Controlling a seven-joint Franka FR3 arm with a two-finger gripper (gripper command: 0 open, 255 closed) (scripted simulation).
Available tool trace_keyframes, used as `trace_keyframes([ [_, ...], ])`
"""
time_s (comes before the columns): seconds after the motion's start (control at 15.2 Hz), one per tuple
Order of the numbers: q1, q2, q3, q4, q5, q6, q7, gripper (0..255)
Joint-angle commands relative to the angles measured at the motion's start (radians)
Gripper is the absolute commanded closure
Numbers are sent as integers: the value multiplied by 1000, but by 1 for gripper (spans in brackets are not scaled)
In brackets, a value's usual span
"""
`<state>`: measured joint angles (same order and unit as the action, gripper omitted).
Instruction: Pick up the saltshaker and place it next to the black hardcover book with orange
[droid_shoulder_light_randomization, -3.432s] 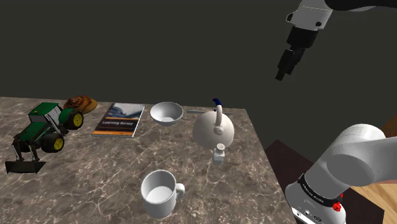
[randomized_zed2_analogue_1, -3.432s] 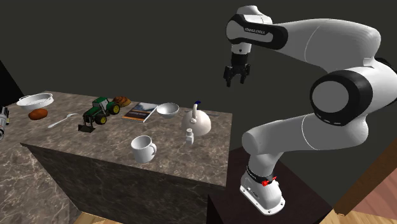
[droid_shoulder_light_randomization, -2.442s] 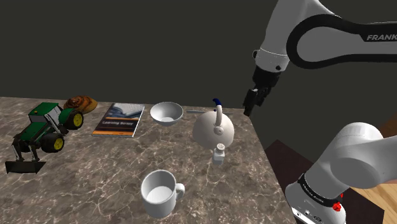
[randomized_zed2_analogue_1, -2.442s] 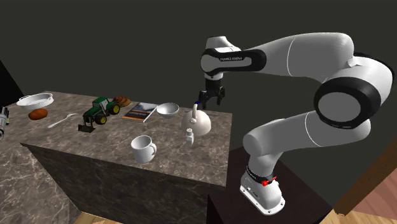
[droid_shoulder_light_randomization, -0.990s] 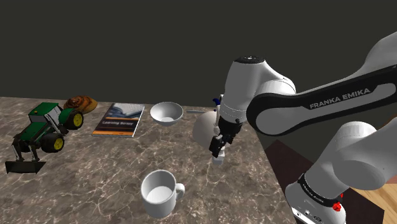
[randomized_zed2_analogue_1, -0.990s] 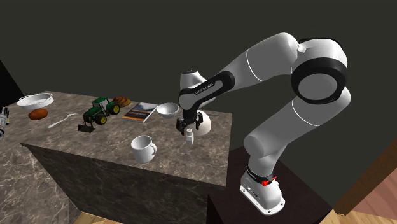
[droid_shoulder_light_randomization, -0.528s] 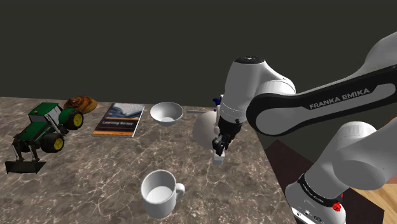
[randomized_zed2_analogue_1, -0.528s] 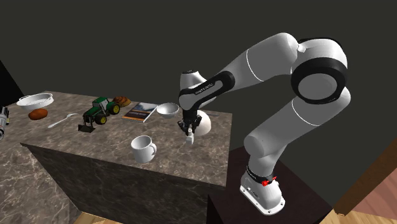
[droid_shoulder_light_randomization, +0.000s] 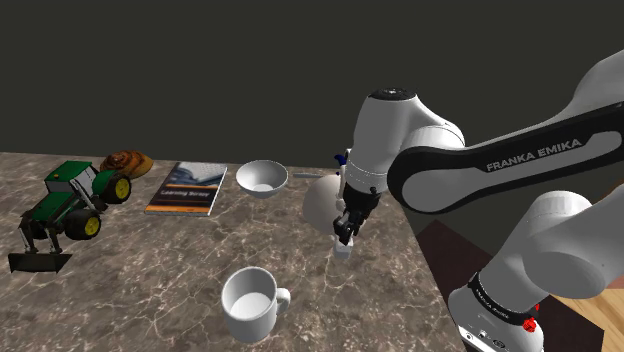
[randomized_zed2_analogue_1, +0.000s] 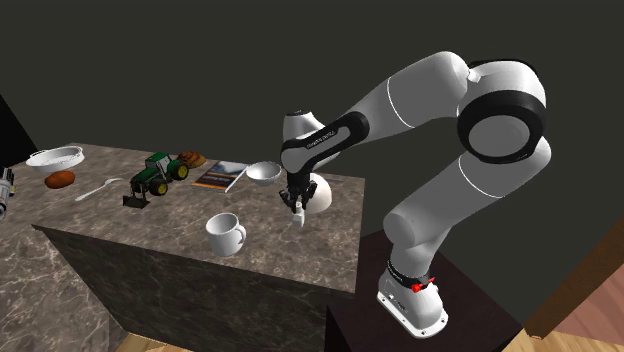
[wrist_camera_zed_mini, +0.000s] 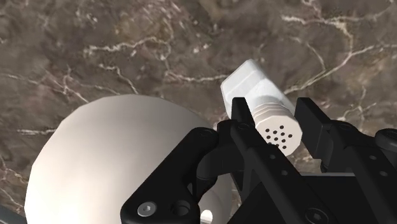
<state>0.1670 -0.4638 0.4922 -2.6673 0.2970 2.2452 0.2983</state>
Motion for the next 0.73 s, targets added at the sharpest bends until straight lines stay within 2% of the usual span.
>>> trace_keyframes([
  [0.0,1,-10,-4,7,0,-17,-1,255],
  [0.66,3,-86,-41,92,-14,-177,-2,255],
])
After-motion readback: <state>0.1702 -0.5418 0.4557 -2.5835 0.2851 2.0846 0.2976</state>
